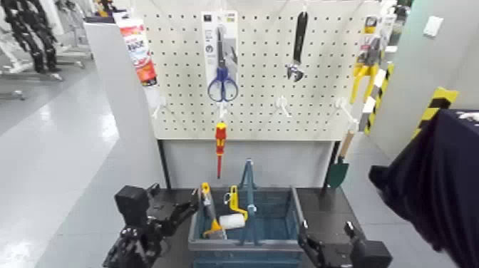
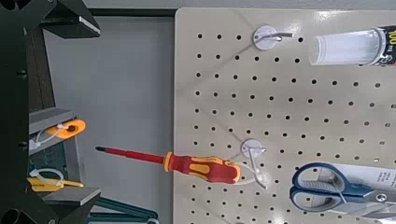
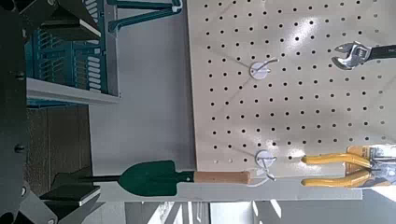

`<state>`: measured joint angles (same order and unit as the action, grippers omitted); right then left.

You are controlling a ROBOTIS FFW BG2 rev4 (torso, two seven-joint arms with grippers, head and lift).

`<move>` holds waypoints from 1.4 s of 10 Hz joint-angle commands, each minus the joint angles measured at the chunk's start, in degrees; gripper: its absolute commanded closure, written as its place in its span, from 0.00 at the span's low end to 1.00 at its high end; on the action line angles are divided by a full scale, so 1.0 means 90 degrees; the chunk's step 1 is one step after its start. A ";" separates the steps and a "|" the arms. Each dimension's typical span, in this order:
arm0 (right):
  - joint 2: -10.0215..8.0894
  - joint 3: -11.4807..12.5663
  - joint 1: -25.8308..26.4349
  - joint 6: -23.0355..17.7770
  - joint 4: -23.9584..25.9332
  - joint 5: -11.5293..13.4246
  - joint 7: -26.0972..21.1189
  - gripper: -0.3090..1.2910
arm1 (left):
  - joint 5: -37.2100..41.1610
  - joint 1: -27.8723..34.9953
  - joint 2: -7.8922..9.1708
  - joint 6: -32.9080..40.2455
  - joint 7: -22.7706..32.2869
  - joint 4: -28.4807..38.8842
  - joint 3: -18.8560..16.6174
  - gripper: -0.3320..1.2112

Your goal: Put the red screwdriver into the crate.

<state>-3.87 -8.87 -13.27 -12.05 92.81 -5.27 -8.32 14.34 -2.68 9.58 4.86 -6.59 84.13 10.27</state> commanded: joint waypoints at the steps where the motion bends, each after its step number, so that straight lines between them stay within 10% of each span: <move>1: 0.0000 -0.0021 0.0009 0.0000 0.0000 -0.0001 -0.0052 0.28 | 0.0038 -0.0063 0.0000 -0.0023 -0.0010 -0.0061 0.0041 0.29; 14: 0.0010 -0.0089 0.0048 -0.0009 -0.0078 -0.0011 -0.0062 0.28 | 0.0976 -0.2094 0.0166 -0.0267 -0.0987 -0.1662 0.1056 0.29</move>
<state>-3.81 -9.68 -12.85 -12.08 92.13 -5.35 -8.88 22.84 -20.64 11.14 2.81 -15.28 69.88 19.35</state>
